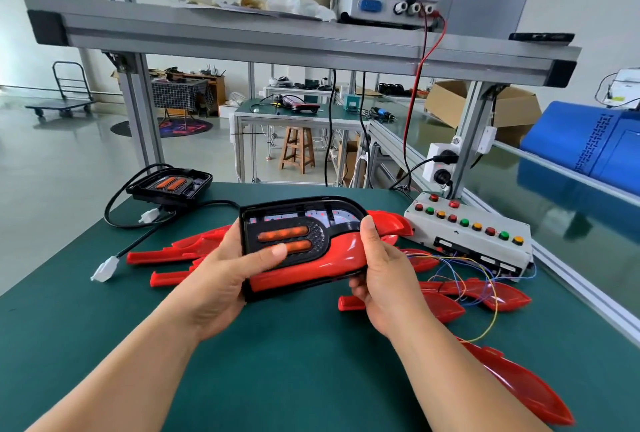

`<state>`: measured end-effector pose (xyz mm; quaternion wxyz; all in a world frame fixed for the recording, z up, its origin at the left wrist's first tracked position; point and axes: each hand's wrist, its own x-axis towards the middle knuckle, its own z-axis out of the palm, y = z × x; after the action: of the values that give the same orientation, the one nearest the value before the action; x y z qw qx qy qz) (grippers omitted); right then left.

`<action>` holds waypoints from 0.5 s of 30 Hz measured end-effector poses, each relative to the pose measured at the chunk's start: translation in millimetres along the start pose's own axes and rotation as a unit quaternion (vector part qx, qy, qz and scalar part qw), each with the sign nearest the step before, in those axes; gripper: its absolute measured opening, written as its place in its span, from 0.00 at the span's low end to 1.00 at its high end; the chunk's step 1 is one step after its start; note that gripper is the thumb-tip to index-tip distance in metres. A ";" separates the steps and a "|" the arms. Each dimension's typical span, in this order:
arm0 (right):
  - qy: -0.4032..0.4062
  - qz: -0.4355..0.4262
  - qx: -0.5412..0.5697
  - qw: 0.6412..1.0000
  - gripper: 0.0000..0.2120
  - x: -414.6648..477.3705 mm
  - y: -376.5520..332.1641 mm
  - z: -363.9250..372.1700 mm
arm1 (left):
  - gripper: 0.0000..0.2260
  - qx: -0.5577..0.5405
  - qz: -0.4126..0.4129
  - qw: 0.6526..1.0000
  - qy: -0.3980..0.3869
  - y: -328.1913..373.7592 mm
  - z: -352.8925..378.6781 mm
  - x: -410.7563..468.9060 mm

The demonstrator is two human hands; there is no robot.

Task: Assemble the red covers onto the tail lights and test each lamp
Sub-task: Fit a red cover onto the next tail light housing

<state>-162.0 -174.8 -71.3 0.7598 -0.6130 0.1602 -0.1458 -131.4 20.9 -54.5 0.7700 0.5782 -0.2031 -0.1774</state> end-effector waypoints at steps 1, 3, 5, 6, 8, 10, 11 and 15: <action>0.003 -0.001 0.001 1.000 0.27 1.2 -0.1 -1.4 | 0.34 0.031 0.006 0.999 -0.012 -1.1 -0.5 -0.9; 0.008 -0.005 0.002 1.000 0.27 2.3 -0.2 -2.9 | 0.52 0.076 0.015 0.997 -0.011 -3.1 -1.7 -0.7; 0.012 -0.011 -0.002 1.000 0.29 3.1 0.2 -3.4 | 0.62 0.145 0.020 0.989 0.006 -6.0 -4.6 -0.2; 0.012 -0.016 -0.007 1.000 0.29 3.4 0.5 -3.6 | 0.61 0.190 0.033 0.981 0.010 -7.9 -4.3 -0.4; 0.009 -0.029 -0.024 0.999 0.31 4.0 1.7 -3.9 | 0.53 0.239 0.056 0.969 0.023 -10.9 -3.4 -0.1; 0.009 -0.040 -0.042 0.998 0.33 3.6 3.6 -3.0 | 0.46 0.223 0.071 0.972 0.032 -14.0 -2.3 1.4; 0.010 -0.044 -0.046 0.998 0.34 3.2 4.7 -2.3 | 0.45 0.199 0.076 0.976 0.034 -15.2 -2.0 2.3; 0.010 -0.066 -0.061 0.996 0.34 2.3 7.4 -1.2 | 0.49 0.104 0.082 0.991 0.016 -17.9 -7.0 4.6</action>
<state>-160.3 -175.3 -78.9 0.7079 -0.6661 0.1361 -0.1915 -124.5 19.5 -73.0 0.7209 0.6391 -0.2550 -0.0823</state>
